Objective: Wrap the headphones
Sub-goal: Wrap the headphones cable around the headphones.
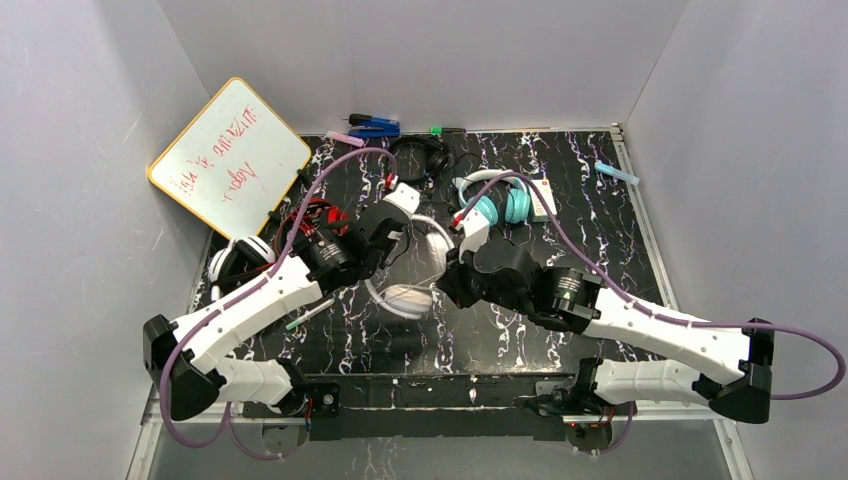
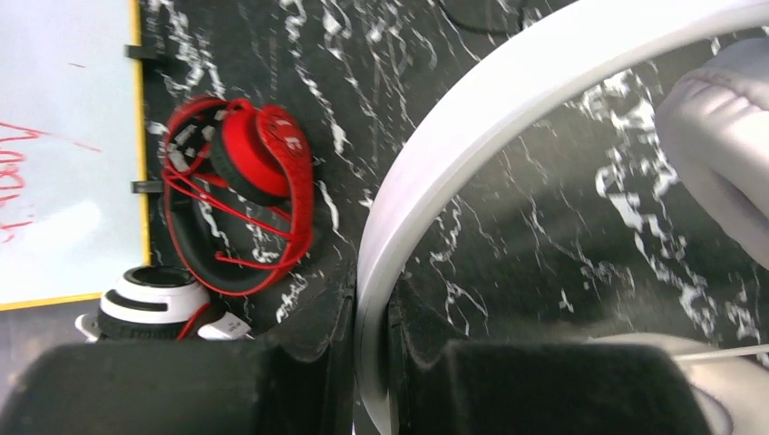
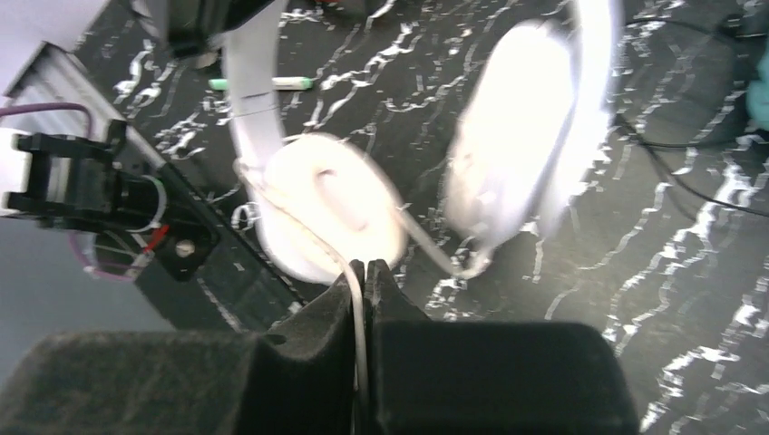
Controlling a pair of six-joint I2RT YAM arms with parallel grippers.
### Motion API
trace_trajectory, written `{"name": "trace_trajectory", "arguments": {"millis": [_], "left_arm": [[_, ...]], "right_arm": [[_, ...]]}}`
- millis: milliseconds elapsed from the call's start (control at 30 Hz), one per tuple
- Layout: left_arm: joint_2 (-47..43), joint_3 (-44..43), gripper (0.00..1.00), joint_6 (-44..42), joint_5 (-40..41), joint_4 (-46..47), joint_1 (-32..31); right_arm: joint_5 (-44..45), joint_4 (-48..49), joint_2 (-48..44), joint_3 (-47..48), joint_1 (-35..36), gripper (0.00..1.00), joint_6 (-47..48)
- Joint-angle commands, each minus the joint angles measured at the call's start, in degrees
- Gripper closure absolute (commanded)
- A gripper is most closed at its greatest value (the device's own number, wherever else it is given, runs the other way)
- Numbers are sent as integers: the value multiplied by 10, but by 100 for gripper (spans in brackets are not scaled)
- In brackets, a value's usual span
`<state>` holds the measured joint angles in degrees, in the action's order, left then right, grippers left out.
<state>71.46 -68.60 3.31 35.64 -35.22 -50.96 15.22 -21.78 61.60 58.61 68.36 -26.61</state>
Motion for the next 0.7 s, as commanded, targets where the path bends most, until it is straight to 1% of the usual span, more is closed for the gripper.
{"name": "trace_trajectory", "arguments": {"millis": [0, 33, 67, 133, 167, 233, 267, 367, 433, 500, 667], "left_arm": [[-18, -6, 100, -9, -94, -86, 2], [-22, -6, 100, -9, -97, -94, 1], [-26, -6, 100, -7, -99, -100, 1], [-32, -7, 100, -5, -98, -113, 1], [-34, -8, 100, -3, -100, -117, 1], [-36, -9, 100, 2, -106, -126, 1], [-37, -11, 100, 5, -110, -129, 1], [-43, -12, 100, 7, -138, -139, 1], [-53, -9, 100, -1, -172, -142, 1], [-64, -5, 100, -6, -193, -145, 1], [-93, -1, 100, -7, -207, -159, 0]], "right_arm": [[98, -31, -32, 19, 2, 82, 32], [111, -36, -34, 19, 1, 79, 35], [124, -40, -35, 19, 1, 77, 36], [149, -50, -38, 22, 1, 76, 39], [158, -53, -38, 23, 1, 77, 40], [173, -58, -39, 25, 0, 85, 48], [178, -59, -37, 25, -2, 85, 49], [187, -61, -31, 25, -11, 82, 57], [172, -60, -20, 28, -27, 81, 65], [139, -67, -6, 37, -62, 79, 66], [32, -55, 16, 32, -153, 76, 75]]}}
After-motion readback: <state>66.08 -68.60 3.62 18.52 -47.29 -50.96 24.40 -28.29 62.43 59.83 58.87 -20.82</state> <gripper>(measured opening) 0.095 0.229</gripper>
